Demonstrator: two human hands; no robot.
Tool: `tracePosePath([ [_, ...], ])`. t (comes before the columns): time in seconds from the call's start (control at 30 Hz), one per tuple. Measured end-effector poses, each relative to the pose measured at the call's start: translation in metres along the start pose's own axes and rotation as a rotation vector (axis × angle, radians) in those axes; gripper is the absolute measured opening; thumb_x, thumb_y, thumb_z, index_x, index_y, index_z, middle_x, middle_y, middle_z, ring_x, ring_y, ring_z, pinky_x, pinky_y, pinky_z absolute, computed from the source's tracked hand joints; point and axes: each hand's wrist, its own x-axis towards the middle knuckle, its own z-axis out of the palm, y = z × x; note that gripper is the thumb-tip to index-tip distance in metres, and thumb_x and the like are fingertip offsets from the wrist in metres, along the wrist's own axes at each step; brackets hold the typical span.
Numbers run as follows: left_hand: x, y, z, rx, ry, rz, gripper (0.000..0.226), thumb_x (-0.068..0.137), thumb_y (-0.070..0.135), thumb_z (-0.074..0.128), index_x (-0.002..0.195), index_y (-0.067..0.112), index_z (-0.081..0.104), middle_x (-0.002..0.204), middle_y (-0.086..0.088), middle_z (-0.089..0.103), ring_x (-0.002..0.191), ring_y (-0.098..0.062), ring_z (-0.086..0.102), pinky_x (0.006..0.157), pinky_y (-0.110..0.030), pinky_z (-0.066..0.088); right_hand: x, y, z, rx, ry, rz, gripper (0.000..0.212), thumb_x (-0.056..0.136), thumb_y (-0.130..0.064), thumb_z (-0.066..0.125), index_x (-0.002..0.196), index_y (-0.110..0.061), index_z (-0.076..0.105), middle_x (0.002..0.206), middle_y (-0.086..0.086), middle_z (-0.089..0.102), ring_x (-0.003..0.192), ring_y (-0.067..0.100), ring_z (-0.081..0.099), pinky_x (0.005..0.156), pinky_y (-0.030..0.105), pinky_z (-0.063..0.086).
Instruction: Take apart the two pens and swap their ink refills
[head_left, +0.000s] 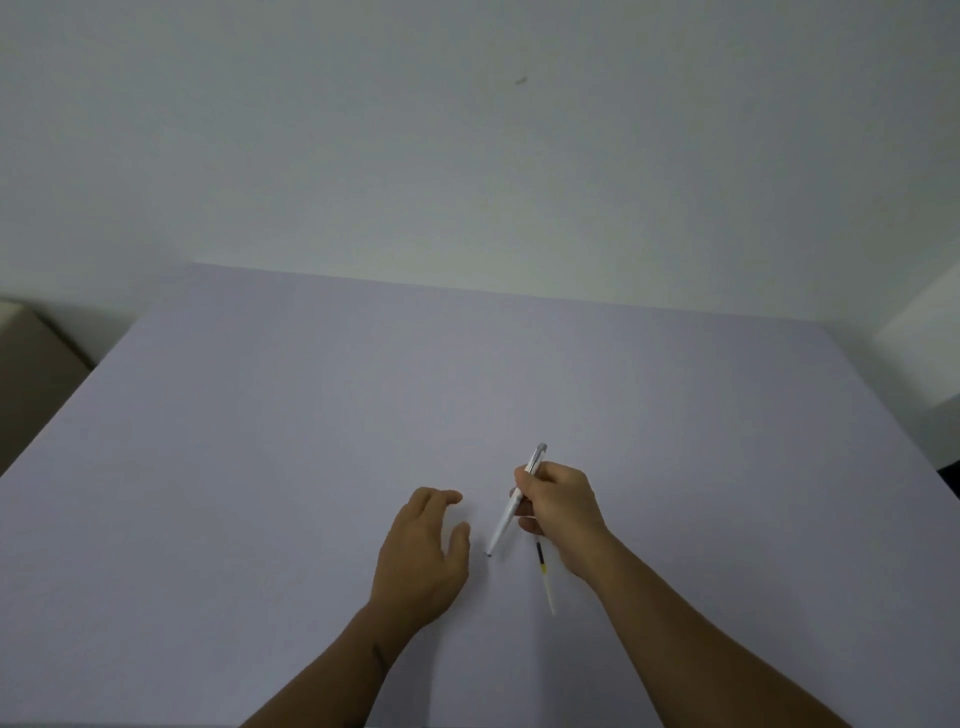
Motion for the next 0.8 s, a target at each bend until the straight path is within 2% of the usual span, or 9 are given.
tracePosePath([
  [0.07, 0.002, -0.019, 0.002, 0.241, -0.094, 0.066, 0.049, 0.093, 0.035, 0.045, 0.138, 0.016, 0.045, 0.141, -0.002, 0.047, 0.126, -0.02, 0.047, 0.106, -0.035, 0.042, 0.003, 0.009, -0.002, -0.145, 0.024, -0.047, 0.022, 0.092, -0.019, 0.059, 0.085, 0.0, 0.068, 0.072, 0.011, 0.065, 0.062, 0.019, 0.06, 0.065, 0.038, 0.057],
  [0.13, 0.003, -0.036, 0.006, 0.437, -0.181, 0.069, 0.062, 0.093, 0.04, 0.035, 0.15, 0.015, 0.028, 0.157, -0.007, 0.029, 0.143, -0.025, 0.028, 0.117, -0.041, 0.025, 0.005, 0.02, -0.001, -0.359, 0.031, -0.094, 0.02, 0.087, -0.018, 0.057, 0.076, -0.001, 0.06, 0.062, 0.004, 0.053, 0.059, 0.02, 0.051, 0.062, 0.036, 0.048],
  [0.2, 0.003, -0.05, 0.011, 0.55, -0.233, 0.051, 0.069, 0.093, 0.043, 0.029, 0.154, 0.015, 0.014, 0.163, -0.009, 0.013, 0.149, -0.026, 0.011, 0.121, -0.046, 0.012, 0.005, 0.03, 0.003, -0.54, 0.034, -0.119, 0.017, 0.087, -0.019, 0.058, 0.075, -0.006, 0.058, 0.063, 0.0, 0.053, 0.062, 0.023, 0.054, 0.064, 0.034, 0.047],
  [0.23, 0.002, -0.056, 0.014, 0.578, -0.246, 0.042, 0.07, 0.093, 0.044, 0.027, 0.155, 0.014, 0.01, 0.163, -0.01, 0.008, 0.149, -0.027, 0.007, 0.122, -0.049, 0.008, 0.005, 0.034, 0.006, -0.599, 0.033, -0.13, 0.013, 0.088, -0.02, 0.059, 0.083, -0.008, 0.061, 0.07, 0.002, 0.058, 0.07, 0.025, 0.06, 0.068, 0.036, 0.049],
  [0.27, 0.002, -0.061, 0.017, 0.593, -0.253, 0.035, 0.071, 0.093, 0.045, 0.026, 0.155, 0.013, 0.009, 0.164, -0.011, 0.005, 0.15, -0.028, 0.004, 0.121, -0.052, 0.006, 0.005, 0.038, 0.009, -0.646, 0.026, -0.136, 0.013, 0.089, -0.021, 0.058, 0.095, -0.01, 0.063, 0.079, 0.004, 0.064, 0.079, 0.029, 0.064, 0.073, 0.037, 0.051],
  [0.33, 0.0, -0.07, 0.022, 0.599, -0.266, 0.023, 0.073, 0.093, 0.047, 0.024, 0.155, 0.011, 0.008, 0.164, -0.012, 0.002, 0.15, -0.029, 0.0, 0.121, -0.055, 0.004, 0.008, 0.046, 0.015, -0.72, 0.008, -0.13, 0.029, 0.09, -0.022, 0.057, 0.118, -0.016, 0.058, 0.1, 0.01, 0.067, 0.092, 0.033, 0.064, 0.079, 0.037, 0.052],
  [0.4, -0.003, -0.077, 0.026, 0.598, -0.259, 0.024, 0.073, 0.093, 0.048, 0.021, 0.155, 0.01, 0.008, 0.164, -0.011, 0.001, 0.15, -0.028, -0.003, 0.121, -0.055, 0.003, 0.012, 0.053, 0.022, -0.785, -0.01, -0.136, 0.036, 0.091, -0.023, 0.057, 0.126, -0.018, 0.052, 0.108, 0.013, 0.064, 0.094, 0.033, 0.064, 0.078, 0.037, 0.052],
  [0.6, -0.006, -0.087, 0.033, 0.583, -0.209, 0.05, 0.073, 0.092, 0.047, 0.026, 0.154, 0.01, 0.013, 0.164, -0.01, 0.005, 0.15, -0.025, -0.004, 0.12, -0.056, 0.004, 0.022, 0.07, 0.037, -0.927, -0.016, -0.194, 0.035, 0.09, -0.019, 0.059, 0.123, -0.014, 0.049, 0.112, 0.01, 0.061, 0.096, 0.032, 0.063, 0.076, 0.036, 0.049],
  [0.8, -0.006, -0.091, 0.035, 0.582, -0.205, 0.043, 0.074, 0.091, 0.048, 0.03, 0.154, 0.012, 0.014, 0.164, -0.008, 0.006, 0.15, -0.022, -0.005, 0.121, -0.055, 0.006, 0.025, 0.072, 0.044, -0.972, 0.033, -0.259, 0.032, 0.086, -0.017, 0.061, 0.114, -0.012, 0.047, 0.106, 0.009, 0.062, 0.092, 0.033, 0.064, 0.066, 0.032, 0.038],
])
